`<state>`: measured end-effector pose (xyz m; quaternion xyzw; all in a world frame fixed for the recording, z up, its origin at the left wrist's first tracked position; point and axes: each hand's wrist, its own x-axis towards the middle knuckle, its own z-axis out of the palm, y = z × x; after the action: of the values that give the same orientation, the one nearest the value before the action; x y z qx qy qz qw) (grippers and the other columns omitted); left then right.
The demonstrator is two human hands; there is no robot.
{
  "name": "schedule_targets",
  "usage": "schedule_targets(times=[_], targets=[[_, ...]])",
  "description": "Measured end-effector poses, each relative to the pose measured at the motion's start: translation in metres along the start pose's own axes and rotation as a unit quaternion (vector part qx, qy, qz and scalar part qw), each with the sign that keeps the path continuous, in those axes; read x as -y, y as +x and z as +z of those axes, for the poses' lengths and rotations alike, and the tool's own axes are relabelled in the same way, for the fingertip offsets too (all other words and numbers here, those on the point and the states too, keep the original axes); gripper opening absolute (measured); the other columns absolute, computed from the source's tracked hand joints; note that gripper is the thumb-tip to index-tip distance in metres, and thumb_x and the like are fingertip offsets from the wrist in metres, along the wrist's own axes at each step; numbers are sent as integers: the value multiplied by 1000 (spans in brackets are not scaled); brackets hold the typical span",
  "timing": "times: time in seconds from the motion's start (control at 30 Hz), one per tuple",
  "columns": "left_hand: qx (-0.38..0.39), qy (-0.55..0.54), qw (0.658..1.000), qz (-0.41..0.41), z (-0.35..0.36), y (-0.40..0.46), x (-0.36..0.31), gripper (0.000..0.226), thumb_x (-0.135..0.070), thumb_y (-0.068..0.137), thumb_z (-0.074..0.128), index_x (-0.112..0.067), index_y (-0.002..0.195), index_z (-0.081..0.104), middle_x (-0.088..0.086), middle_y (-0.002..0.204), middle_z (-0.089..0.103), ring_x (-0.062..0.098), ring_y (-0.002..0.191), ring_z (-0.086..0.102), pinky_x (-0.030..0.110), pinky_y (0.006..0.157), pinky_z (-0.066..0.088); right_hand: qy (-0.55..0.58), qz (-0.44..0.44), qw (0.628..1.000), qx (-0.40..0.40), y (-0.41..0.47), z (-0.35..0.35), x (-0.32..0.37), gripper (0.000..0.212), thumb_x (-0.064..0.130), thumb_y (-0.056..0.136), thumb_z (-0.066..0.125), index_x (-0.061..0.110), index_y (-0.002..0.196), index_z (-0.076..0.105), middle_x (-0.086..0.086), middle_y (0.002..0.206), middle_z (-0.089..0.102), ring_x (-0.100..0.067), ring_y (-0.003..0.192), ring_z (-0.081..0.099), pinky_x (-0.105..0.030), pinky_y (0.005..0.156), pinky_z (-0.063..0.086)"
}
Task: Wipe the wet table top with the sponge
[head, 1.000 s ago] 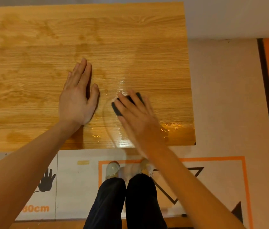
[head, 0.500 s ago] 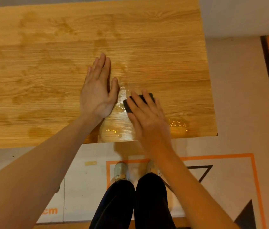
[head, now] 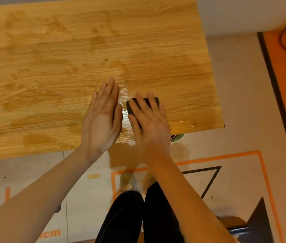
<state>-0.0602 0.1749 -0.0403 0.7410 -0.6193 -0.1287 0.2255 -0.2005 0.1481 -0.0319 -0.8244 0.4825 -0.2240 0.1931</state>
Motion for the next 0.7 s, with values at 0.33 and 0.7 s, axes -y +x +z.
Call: schedule_targets(times=[0.33, 0.7], targets=[[-22, 1, 1000, 19, 4, -1, 5, 51, -23, 109, 35, -3, 156, 32, 9, 166, 25, 22, 156, 17, 34, 128, 9, -13, 226, 967, -120, -8, -50, -78, 34, 18, 100, 45, 10, 130, 60, -8, 141, 54, -35, 136, 39, -56, 114, 28], [-27, 0, 999, 27, 5, 1, 5, 51, -20, 108, 36, -2, 156, 32, 13, 165, 25, 27, 155, 18, 26, 126, 3, -84, 41, 994, -54, -32, -48, -77, 38, 20, 100, 46, 10, 135, 54, -11, 142, 52, -32, 138, 40, -52, 113, 34]])
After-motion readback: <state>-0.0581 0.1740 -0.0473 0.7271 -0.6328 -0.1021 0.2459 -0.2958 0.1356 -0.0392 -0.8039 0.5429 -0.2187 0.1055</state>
